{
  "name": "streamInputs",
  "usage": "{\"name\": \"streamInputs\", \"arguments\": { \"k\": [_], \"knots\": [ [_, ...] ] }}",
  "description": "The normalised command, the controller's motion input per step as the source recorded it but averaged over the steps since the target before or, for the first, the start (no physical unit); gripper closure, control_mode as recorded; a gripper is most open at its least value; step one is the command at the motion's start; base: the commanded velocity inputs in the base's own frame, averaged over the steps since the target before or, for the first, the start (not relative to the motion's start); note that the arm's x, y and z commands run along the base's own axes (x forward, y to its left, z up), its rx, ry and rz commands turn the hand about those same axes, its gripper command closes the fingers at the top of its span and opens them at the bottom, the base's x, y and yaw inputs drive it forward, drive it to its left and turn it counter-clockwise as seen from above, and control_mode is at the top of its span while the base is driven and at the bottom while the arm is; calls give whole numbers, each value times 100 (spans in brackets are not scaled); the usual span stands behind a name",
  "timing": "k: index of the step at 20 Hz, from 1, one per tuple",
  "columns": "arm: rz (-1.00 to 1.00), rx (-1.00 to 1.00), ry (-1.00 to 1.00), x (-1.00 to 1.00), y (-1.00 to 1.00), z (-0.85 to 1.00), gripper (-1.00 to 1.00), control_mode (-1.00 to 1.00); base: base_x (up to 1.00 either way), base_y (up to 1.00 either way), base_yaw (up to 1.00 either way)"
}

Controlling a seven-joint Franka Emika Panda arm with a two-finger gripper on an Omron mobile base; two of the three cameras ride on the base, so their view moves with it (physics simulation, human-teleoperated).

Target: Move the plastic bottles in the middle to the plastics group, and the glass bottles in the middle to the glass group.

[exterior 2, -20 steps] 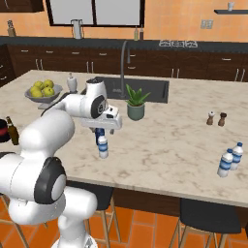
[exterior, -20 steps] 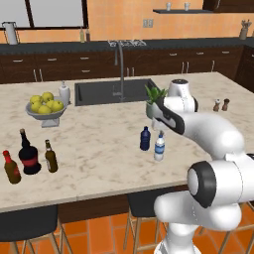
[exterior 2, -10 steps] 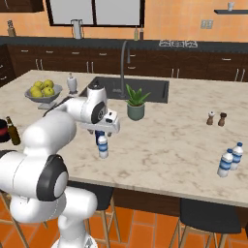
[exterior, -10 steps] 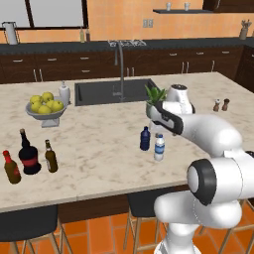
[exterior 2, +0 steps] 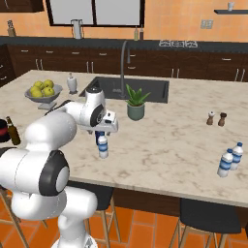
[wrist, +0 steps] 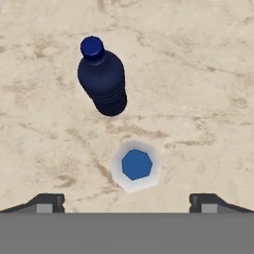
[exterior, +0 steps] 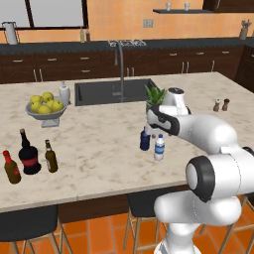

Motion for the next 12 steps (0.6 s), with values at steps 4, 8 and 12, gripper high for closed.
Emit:
{"name": "streamInputs", "arguments": {
  "k": [4, 8, 12],
  "knots": [
    [4, -3, 0, 17, 0, -15, -100, -100, 0, 0, 0],
    [2, -2, 0, 0, 0, -2, -100, -100, 0, 0, 0],
    [1, -2, 0, 0, 0, -17, -100, -100, 0, 0, 0]
  ]
}}
